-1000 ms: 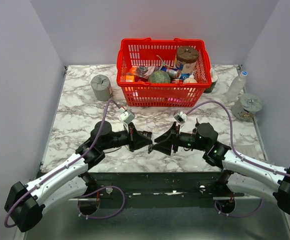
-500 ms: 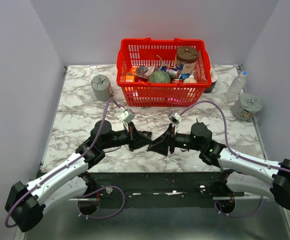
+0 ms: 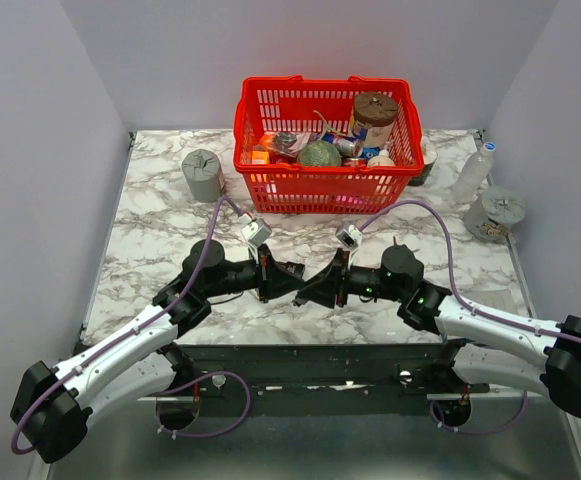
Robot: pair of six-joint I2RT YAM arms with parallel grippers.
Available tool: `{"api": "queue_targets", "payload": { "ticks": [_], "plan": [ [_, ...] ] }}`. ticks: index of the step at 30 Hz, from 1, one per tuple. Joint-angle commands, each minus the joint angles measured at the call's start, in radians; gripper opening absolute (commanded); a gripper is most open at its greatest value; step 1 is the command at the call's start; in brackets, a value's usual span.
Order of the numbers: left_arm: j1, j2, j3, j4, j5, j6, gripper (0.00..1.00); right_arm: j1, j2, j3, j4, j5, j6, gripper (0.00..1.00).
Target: Unlock with the key
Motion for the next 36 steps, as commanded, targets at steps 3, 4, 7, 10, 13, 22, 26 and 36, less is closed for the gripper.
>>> {"api": "queue_targets", "payload": {
  "ticks": [3, 4, 7, 10, 13, 22, 26, 36],
  "plan": [
    [0.004, 0.003, 0.024, 0.016, 0.042, 0.0, 0.0, 0.006, 0.007, 0.006, 0.042, 0.013, -0.004, 0.25],
    [0.006, 0.003, 0.025, 0.013, 0.042, 0.0, 0.0, 0.007, 0.005, 0.005, 0.042, 0.011, -0.003, 0.22],
    [0.006, 0.003, 0.033, -0.001, 0.049, 0.009, 0.0, 0.006, 0.005, 0.005, 0.036, 0.005, -0.001, 0.17],
    [0.011, 0.0, 0.048, -0.035, 0.06, 0.034, 0.0, 0.006, 0.002, 0.0, 0.039, 0.004, 0.019, 0.1],
    [0.014, 0.0, 0.065, -0.081, 0.074, 0.057, 0.0, 0.006, 0.01, 0.005, 0.04, -0.032, 0.022, 0.01],
    [0.02, -0.02, 0.089, -0.145, 0.102, 0.094, 0.0, 0.004, 0.038, -0.009, 0.073, -0.05, 0.066, 0.04],
    [0.021, -0.026, 0.099, -0.199, 0.066, 0.106, 0.0, 0.007, 0.018, 0.015, -0.013, 0.008, 0.009, 0.37],
    [0.021, 0.009, 0.152, -0.334, -0.096, 0.074, 0.0, 0.087, -0.081, 0.034, -0.13, 0.213, -0.125, 0.57]
  ]
}}
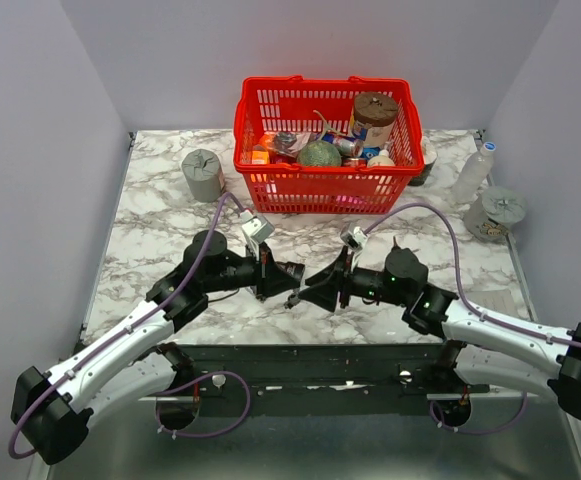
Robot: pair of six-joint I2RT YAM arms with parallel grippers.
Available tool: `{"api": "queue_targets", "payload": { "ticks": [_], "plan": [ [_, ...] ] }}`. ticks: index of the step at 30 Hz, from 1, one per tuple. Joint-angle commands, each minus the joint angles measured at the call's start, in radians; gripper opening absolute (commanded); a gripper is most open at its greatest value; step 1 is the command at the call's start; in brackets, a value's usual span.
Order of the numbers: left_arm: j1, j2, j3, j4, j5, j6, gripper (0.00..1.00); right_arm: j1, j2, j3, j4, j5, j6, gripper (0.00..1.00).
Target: Unlock with the key
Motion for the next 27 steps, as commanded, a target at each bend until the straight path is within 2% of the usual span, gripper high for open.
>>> {"api": "queue_targets", "payload": {
  "ticks": [1, 6, 13, 23, 27],
  "plan": [
    [0.004, 0.02, 0.062, -0.106, -0.106, -0.015, 0.0, 0.069, -0.021, 0.038, -0.086, 0.177, -0.095, 0.6],
    [0.003, 0.02, 0.073, -0.149, -0.167, -0.046, 0.0, 0.143, 0.033, 0.084, -0.123, 0.288, -0.123, 0.61],
    [0.003, 0.012, 0.057, -0.142, -0.167, -0.061, 0.0, 0.196, 0.102, 0.148, -0.149, 0.433, -0.121, 0.62],
    [0.004, 0.009, 0.061, -0.127, -0.138, -0.058, 0.0, 0.199, 0.154, 0.157, -0.12, 0.43, -0.129, 0.59],
    [0.004, 0.011, 0.064, -0.123, -0.118, -0.047, 0.0, 0.199, 0.151, 0.142, -0.092, 0.421, -0.114, 0.48]
  ]
}}
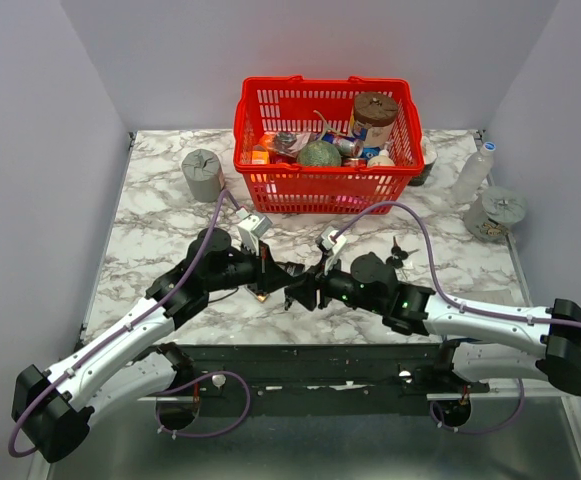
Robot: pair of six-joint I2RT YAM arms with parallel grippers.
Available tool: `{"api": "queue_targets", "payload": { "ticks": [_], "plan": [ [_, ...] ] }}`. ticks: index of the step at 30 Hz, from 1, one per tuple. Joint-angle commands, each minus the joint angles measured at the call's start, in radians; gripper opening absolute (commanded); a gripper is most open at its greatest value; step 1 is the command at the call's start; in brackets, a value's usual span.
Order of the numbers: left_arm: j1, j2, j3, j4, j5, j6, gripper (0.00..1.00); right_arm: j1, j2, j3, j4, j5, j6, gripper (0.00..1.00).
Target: Unlock with the key
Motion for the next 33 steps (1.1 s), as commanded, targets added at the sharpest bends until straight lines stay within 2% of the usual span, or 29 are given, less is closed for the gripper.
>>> {"api": "queue_targets", "payload": {
  "ticks": [1, 9, 19, 23, 27, 28, 29, 30, 33],
  "plan": [
    [0.004, -0.01, 0.019, 0.017, 0.029, 0.001, 0.0, 0.008, -0.003, -0.007, 0.056, 0.02, 0.01, 0.42],
    [0.004, -0.022, 0.007, 0.063, 0.156, 0.006, 0.0, 0.006, -0.043, -0.047, 0.102, -0.014, 0.013, 0.24],
    [0.007, -0.056, 0.002, 0.069, 0.387, 0.075, 0.0, -0.036, -0.114, -0.115, 0.205, -0.215, 0.051, 0.01],
    [0.007, -0.059, -0.007, 0.07, 0.424, 0.086, 0.0, -0.082, -0.118, -0.132, 0.254, -0.357, 0.071, 0.01],
    [0.005, -0.059, -0.022, 0.093, 0.383, 0.075, 0.0, -0.095, -0.103, -0.133, 0.268, -0.39, 0.087, 0.01],
    [0.007, -0.062, -0.026, 0.101, 0.363, 0.066, 0.07, -0.098, -0.102, -0.135, 0.268, -0.387, 0.096, 0.01],
    [0.007, -0.073, -0.032, 0.112, 0.336, 0.061, 0.19, -0.104, -0.097, -0.138, 0.267, -0.378, 0.102, 0.01],
    [0.007, -0.081, -0.035, 0.118, 0.308, 0.058, 0.46, -0.11, -0.097, -0.139, 0.265, -0.373, 0.11, 0.01],
    [0.008, -0.108, -0.042, 0.152, 0.193, 0.041, 0.87, -0.13, -0.086, -0.141, 0.242, -0.351, 0.127, 0.01]
  ]
}}
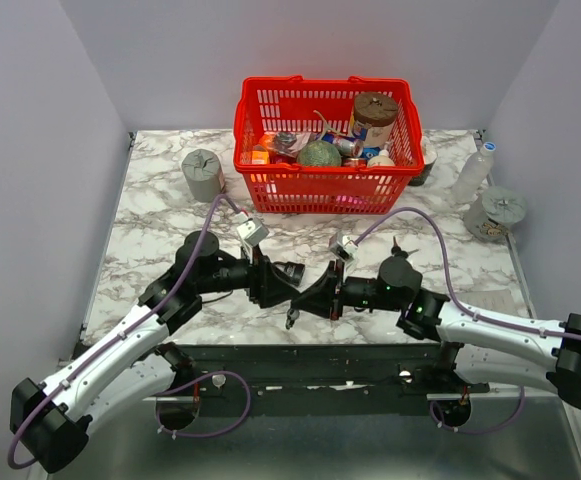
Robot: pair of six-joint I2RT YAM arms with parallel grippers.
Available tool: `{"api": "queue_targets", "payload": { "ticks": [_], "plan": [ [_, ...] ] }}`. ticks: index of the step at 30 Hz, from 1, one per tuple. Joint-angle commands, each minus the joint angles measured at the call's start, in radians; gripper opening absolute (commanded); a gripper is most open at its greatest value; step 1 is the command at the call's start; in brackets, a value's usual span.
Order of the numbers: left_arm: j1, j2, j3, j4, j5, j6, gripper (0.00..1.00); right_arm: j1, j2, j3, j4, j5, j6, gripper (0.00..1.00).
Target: Unlock with the key
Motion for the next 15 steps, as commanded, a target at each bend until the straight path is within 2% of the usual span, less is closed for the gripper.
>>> {"api": "queue_targets", "payload": {
  "ticks": [1, 3, 4, 7, 10, 12, 15],
  "plan": [
    [-0.018, -0.047, -0.011, 0.078, -0.092, -0.046, 0.92, -0.042, 0.027, -0.012, 0.01, 0.063, 0.026, 0.01],
    [-0.015, -0.054, -0.003, 0.078, -0.157, -0.057, 0.99, -0.057, 0.04, -0.01, -0.006, 0.071, 0.034, 0.01],
    [-0.013, -0.055, 0.001, 0.078, -0.194, -0.061, 0.99, -0.062, 0.045, -0.012, -0.02, 0.074, 0.044, 0.01],
    [-0.013, -0.058, 0.032, -0.034, -0.471, -0.101, 0.99, -0.094, 0.056, -0.029, -0.024, 0.08, 0.078, 0.01],
    [-0.013, -0.05, 0.021, -0.154, -0.747, -0.216, 0.99, -0.13, 0.047, -0.058, -0.023, 0.106, 0.098, 0.01],
    [-0.012, -0.044, -0.011, -0.212, -0.855, -0.305, 0.99, -0.16, 0.036, -0.075, -0.014, 0.102, 0.1, 0.01],
    [-0.012, -0.041, -0.069, -0.223, -0.881, -0.374, 0.99, -0.181, 0.001, -0.105, -0.011, 0.105, 0.09, 0.01]
  ]
}}
